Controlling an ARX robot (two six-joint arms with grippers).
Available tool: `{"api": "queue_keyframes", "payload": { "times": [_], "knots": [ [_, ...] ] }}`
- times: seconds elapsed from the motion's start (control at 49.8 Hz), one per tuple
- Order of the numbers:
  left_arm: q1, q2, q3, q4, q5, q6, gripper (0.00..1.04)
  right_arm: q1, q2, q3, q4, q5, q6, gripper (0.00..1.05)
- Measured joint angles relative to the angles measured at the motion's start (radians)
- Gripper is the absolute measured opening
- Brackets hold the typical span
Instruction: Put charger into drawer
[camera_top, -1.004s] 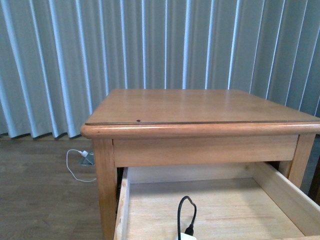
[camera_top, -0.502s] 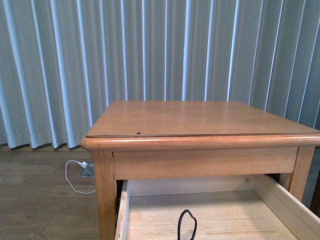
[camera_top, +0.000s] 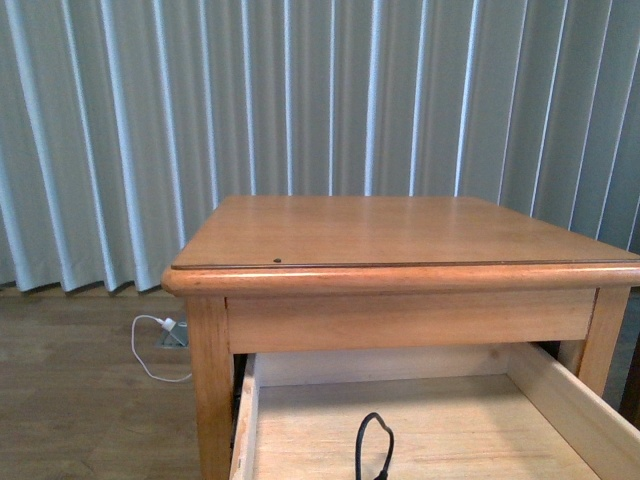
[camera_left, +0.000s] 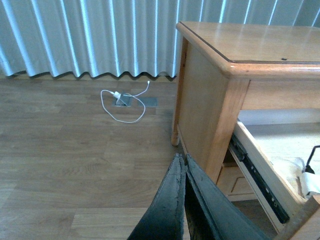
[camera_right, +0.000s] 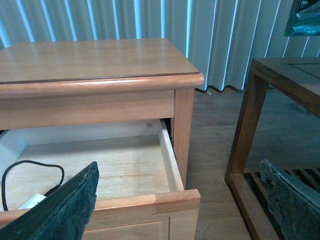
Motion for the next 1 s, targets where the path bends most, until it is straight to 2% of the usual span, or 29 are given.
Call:
{"api": "queue_keyframes", "payload": {
  "times": [0.08, 0.181, 0.723, 0.944, 1.004],
  "knots": [
    [0.001, -0.023, -0.006, -0.017, 0.0, 0.0, 0.04, 0.0, 0.0, 0.0, 0.0, 0.0, 0.0, 0.96],
    [0.002, -0.146, -0.016, -0.146, 0.002, 0.0, 0.04, 0.0, 0.0, 0.0, 0.0, 0.001, 0.0, 0.96],
    [0.002, -0.2, -0.032, -0.151, 0.003, 0.0, 0.05, 0.0, 0.0, 0.0, 0.0, 0.0, 0.0, 0.96],
    [0.002, -0.2, -0.032, -0.151, 0.002, 0.0, 0.42, 0.0, 0.0, 0.0, 0.0, 0.0, 0.0, 0.96],
    [0.002, -0.2, -0.032, -0.151, 0.002, 0.0, 0.58, 0.0, 0.0, 0.0, 0.0, 0.0, 0.0, 0.96]
  ]
}}
